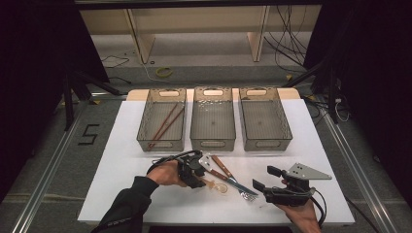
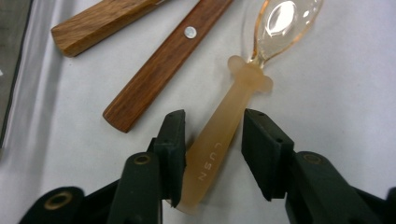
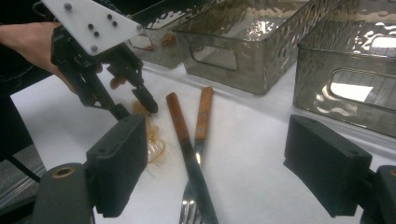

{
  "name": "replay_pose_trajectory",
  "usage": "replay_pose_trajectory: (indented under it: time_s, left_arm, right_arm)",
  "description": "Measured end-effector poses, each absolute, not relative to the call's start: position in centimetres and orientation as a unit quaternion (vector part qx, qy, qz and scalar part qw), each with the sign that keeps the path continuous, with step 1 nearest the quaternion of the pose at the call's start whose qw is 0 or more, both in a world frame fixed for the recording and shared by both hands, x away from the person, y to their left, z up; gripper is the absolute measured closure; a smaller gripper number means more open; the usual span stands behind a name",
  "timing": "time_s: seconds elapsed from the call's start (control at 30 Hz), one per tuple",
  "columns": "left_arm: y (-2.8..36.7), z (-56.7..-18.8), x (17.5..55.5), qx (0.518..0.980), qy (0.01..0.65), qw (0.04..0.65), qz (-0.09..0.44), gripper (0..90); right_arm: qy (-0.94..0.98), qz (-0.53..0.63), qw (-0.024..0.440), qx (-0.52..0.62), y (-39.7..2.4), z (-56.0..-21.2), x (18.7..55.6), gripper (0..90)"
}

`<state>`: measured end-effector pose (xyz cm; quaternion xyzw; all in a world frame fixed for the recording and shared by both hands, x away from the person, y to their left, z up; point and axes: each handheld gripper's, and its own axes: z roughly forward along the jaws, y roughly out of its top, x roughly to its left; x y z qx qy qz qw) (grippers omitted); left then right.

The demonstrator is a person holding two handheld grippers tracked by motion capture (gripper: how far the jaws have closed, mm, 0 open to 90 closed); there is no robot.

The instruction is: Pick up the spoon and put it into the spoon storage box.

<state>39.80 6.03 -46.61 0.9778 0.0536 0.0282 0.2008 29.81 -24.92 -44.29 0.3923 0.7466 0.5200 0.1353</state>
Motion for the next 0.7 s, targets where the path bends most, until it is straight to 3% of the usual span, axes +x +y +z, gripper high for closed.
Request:
replay_pose_trajectory:
  time_s: [0.37, 0.7]
  left_arm:
    - [6.01, -46.47, 39.38, 0.981, 0.015, 0.191, 0.022, 72.8]
    - [6.03, -46.41, 39.24, 0.981, 0.002, 0.190, 0.023, 75.1]
  right_arm:
    - [0.746, 0.519, 0.137, 0.394, -25.03, -44.27, 29.75, 22.5]
    - [0.745, 0.517, 0.138, 0.397, -25.11, -44.24, 29.70, 22.6]
